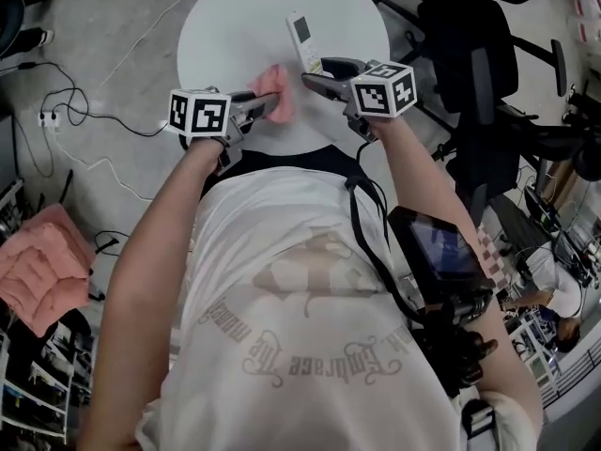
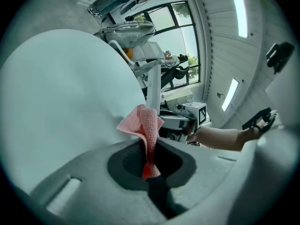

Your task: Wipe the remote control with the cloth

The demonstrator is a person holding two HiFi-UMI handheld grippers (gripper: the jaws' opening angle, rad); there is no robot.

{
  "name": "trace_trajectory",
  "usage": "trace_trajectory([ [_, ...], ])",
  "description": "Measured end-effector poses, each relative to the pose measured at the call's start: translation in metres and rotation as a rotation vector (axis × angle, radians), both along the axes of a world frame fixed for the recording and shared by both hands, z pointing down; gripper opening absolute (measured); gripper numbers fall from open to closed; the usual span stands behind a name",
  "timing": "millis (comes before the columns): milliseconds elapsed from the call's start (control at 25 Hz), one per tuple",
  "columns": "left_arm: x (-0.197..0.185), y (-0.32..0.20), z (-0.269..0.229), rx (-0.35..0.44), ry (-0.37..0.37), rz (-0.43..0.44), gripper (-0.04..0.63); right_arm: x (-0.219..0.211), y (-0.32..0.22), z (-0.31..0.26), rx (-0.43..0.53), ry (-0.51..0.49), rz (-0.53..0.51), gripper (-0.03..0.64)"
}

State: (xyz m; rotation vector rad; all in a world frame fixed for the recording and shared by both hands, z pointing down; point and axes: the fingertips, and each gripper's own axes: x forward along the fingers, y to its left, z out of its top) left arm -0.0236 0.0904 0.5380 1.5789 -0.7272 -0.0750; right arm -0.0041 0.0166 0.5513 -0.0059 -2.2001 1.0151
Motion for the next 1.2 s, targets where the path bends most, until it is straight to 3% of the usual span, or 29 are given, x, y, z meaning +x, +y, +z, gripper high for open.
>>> trace_trajectory([
  [320, -0.013, 0.004, 0.007, -0.026, -0.063, -0.032, 0.021, 0.02, -0.009, 0.053, 0.216, 0.356, -0.184, 0.225],
  [480, -0.018, 0.003, 0.007, -0.024, -0.092, -0.058, 0.021, 0.027, -0.01, 0.069, 0.298, 0.469, -0.257, 0.225],
  [640, -0.02, 0.009, 0.005, -0.026, -0.106, -0.062, 0.021, 0.023, -0.011, 0.069, 0.375, 0.51, -0.32, 0.227],
  [960, -0.028, 0.02, -0.006, -0.028, -0.119, -0.043, 0.023, 0.021, -0.01, 0.074, 0.474, 0.537, -0.321, 0.236],
  [1120, -0.035, 0.018, -0.014, 0.013, -0.148, -0.025, 0.023, 0.021, -0.014, 0.061, 0.479, 0.499, -0.215, 0.236],
  [1200, -0.04, 0.014, -0.019, 0.053, -0.186, -0.023, 0.023, 0.025, -0.017, 0.05, 0.483, 0.472, -0.137, 0.199],
])
